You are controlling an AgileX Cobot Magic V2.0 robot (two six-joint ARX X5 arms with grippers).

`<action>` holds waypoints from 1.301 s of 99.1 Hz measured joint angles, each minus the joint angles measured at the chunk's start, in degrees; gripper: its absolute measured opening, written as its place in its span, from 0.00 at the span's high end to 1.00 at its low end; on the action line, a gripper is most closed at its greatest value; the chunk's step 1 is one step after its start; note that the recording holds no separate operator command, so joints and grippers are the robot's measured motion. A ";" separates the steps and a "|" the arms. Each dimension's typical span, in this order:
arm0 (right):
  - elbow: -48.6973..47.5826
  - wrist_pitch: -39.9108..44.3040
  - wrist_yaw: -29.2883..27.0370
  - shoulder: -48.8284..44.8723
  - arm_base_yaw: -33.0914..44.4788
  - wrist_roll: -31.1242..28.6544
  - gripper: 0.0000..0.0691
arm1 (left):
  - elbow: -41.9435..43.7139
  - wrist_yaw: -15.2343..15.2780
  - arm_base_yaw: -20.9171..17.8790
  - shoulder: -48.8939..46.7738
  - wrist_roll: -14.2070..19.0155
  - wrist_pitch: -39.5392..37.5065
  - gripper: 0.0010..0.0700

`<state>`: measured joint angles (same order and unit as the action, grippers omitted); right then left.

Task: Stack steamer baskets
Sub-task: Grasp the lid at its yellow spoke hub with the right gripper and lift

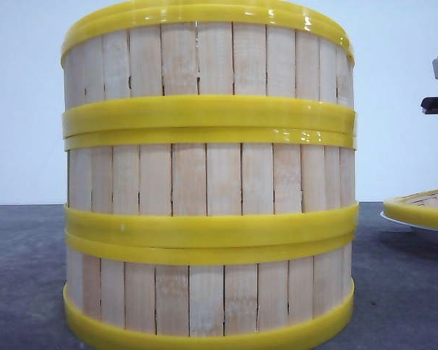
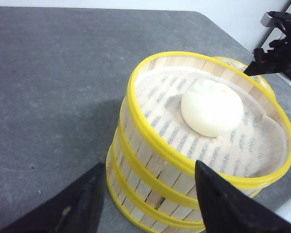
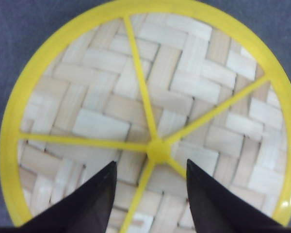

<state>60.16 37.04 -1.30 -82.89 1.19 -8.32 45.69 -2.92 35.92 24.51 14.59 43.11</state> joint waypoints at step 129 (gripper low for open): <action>0.83 -0.85 -0.04 -2.38 1.51 1.03 0.92 | 0.00 0.00 0.00 0.00 -0.22 0.00 0.51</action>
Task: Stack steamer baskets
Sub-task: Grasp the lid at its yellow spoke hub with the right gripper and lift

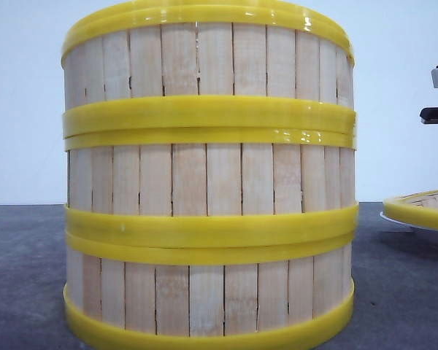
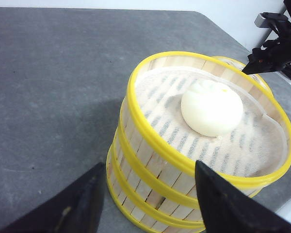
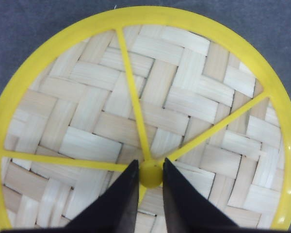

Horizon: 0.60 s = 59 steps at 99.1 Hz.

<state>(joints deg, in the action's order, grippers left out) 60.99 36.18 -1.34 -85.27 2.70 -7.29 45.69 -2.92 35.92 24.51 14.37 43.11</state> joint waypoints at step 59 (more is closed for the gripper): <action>17.29 14.45 8.28 8.33 -5.60 2.01 0.92 | 0.00 0.00 0.00 0.00 0.00 -0.09 0.51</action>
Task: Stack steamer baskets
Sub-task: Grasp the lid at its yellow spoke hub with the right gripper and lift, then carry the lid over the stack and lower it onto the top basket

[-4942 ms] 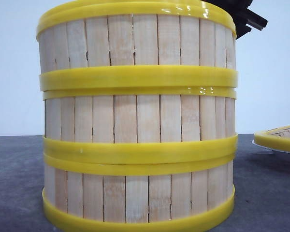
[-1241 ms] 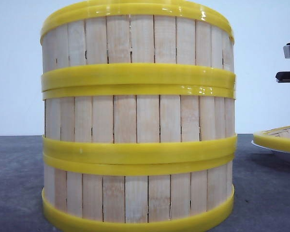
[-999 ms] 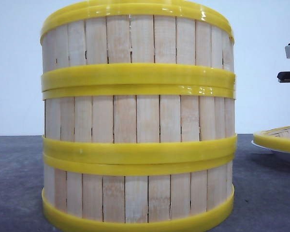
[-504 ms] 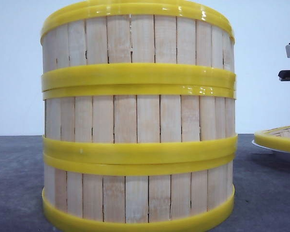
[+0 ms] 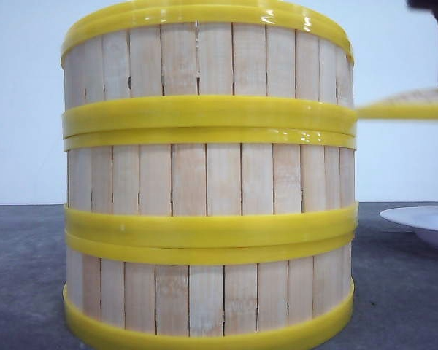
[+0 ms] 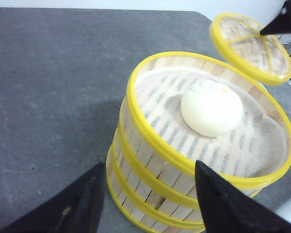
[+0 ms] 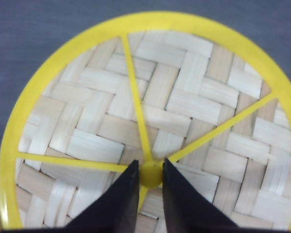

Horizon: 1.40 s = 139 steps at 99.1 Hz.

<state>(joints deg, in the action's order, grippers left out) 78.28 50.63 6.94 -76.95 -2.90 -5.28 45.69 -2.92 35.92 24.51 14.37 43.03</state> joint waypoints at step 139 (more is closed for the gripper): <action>17.35 12.31 -4.22 -8.07 -48.50 1.46 0.92 | 0.00 0.00 0.00 0.00 0.00 0.04 0.51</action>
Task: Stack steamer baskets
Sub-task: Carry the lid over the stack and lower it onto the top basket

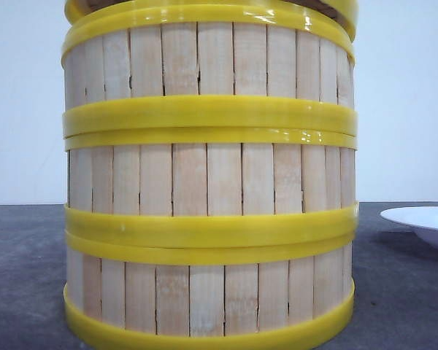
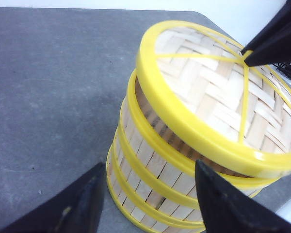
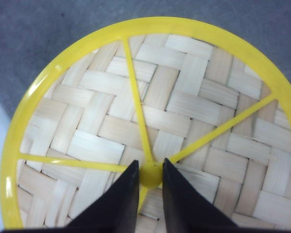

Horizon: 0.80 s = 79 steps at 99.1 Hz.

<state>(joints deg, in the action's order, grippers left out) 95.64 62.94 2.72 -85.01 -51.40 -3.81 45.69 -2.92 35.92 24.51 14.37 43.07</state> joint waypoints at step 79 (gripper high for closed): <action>0.20 0.13 -1.31 -3.58 -1.11 0.85 0.92 | 0.00 -0.02 0.00 0.00 0.00 -0.02 0.51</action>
<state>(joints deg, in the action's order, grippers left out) 95.83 63.07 1.41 -88.60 -52.51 -2.96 45.69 -2.94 35.92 24.51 14.37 43.05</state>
